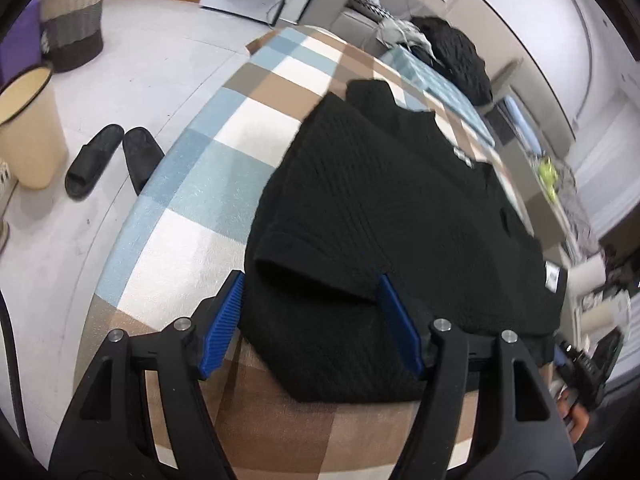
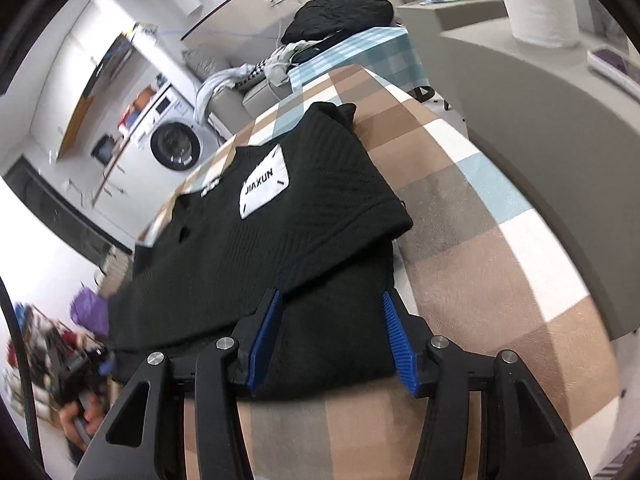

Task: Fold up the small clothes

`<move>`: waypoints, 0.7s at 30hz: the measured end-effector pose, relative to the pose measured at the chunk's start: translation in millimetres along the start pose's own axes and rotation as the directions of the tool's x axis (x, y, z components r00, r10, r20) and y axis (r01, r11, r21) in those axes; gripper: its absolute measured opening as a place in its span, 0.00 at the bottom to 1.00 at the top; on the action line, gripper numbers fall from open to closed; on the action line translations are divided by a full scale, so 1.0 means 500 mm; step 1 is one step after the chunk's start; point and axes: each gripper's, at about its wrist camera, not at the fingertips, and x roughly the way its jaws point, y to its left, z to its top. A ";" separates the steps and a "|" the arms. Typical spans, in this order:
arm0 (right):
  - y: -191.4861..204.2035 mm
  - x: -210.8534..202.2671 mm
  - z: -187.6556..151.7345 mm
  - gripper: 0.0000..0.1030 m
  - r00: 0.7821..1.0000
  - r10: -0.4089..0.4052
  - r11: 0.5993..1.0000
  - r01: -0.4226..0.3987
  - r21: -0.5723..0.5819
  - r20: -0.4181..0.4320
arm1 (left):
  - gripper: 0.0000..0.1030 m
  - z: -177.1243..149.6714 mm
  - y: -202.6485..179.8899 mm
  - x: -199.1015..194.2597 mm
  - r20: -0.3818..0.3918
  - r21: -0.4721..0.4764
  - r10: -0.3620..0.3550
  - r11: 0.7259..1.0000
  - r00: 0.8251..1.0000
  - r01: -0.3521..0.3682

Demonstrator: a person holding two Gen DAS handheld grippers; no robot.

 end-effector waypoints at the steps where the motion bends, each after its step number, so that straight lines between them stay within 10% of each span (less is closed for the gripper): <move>1: 0.001 -0.004 -0.003 0.51 1.000 -0.012 1.000 0.012 -0.016 -0.007 | 0.62 -0.004 0.001 -0.003 0.000 0.000 0.003 1.000 1.000 -0.003; 8: 0.017 0.008 -0.027 0.50 0.998 -0.060 0.994 0.057 -0.098 -0.033 | 0.62 -0.044 -0.010 -0.026 -0.008 0.087 0.058 0.995 0.998 -0.057; 15: 0.046 0.037 -0.026 0.26 0.994 -0.103 0.982 0.099 -0.162 -0.017 | 0.20 -0.042 -0.023 -0.009 0.018 0.104 0.052 0.993 0.998 -0.054; 21: 0.033 0.024 -0.036 0.18 0.994 -0.102 0.985 0.098 -0.145 -0.026 | 0.15 -0.057 -0.024 -0.020 0.029 0.098 0.043 0.994 0.999 -0.045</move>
